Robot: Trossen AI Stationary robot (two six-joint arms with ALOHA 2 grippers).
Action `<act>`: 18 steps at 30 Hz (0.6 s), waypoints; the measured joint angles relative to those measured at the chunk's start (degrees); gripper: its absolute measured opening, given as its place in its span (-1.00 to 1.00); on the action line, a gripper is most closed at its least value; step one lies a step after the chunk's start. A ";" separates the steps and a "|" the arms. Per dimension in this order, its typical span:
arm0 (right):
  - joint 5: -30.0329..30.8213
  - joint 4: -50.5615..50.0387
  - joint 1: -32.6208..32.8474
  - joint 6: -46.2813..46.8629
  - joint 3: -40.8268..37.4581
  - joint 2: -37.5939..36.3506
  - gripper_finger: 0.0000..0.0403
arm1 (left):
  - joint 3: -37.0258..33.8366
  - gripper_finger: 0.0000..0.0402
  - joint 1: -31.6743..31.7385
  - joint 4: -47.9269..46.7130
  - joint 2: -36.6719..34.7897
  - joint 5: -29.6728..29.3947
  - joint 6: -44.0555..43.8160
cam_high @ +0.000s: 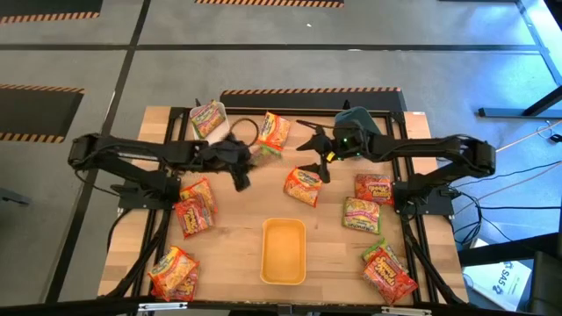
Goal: Sort Maruchan noodles
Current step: Put the top left green noodle pack into the white bin
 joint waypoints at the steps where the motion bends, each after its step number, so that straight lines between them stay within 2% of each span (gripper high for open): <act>1: 1.44 -0.29 0.06 -0.48 0.01 -0.11 0.53 | 1.10 -0.30 0.64 -3.74 -0.86 -2.31 -0.02; 4: 3.34 -1.46 0.13 -0.94 -0.06 -0.02 0.54 | 4.31 -0.30 3.87 -14.50 -2.15 -8.98 0.08; 7: 4.21 -1.40 0.15 -0.95 -0.04 0.87 0.54 | 6.16 -0.30 9.62 -23.03 -2.10 -11.94 1.34; 12: 4.73 -1.76 0.15 -1.01 -0.06 0.96 0.54 | 6.52 -0.30 21.25 -27.83 -0.49 -11.32 4.62; 18: 4.67 -1.81 0.15 -1.09 -0.06 0.96 0.54 | 6.34 -0.30 33.18 -27.93 3.06 -5.04 11.08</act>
